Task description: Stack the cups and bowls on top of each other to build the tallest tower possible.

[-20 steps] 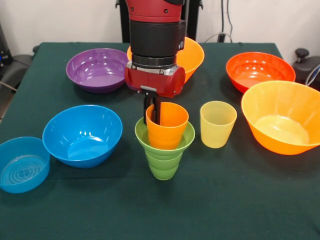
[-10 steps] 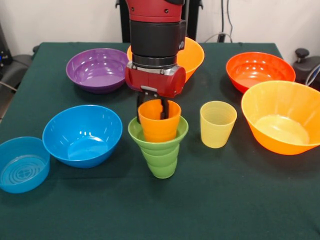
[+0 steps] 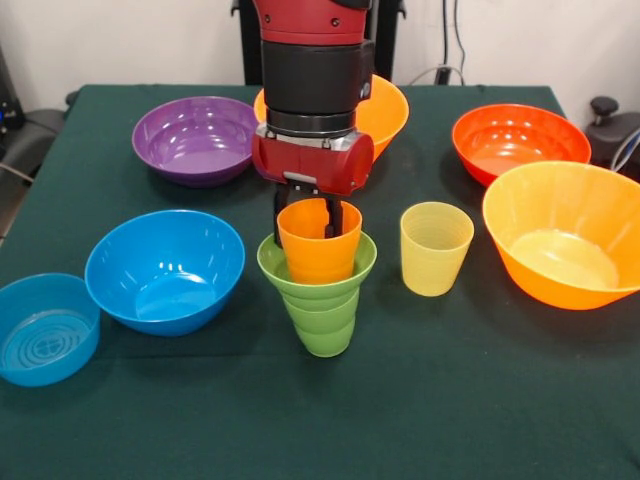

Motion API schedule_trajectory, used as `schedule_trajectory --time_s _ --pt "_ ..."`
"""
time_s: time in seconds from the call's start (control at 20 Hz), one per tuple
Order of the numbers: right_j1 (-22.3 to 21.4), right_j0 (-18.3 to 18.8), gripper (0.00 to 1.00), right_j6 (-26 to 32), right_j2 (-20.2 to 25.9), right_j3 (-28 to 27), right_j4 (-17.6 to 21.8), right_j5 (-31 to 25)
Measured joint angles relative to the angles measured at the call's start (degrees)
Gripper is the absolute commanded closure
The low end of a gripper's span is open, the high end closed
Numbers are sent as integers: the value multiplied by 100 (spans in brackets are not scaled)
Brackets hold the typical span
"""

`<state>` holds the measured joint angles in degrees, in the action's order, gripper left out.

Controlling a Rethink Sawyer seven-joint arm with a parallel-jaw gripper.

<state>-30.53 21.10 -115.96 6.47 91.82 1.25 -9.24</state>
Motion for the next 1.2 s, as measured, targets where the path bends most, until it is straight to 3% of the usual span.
schedule_trajectory --time_s 0.6,1.2 --pt "-71 8 0 0 13 0 1 -265" --pt "-494 19 0 0 23 2 2 -737"
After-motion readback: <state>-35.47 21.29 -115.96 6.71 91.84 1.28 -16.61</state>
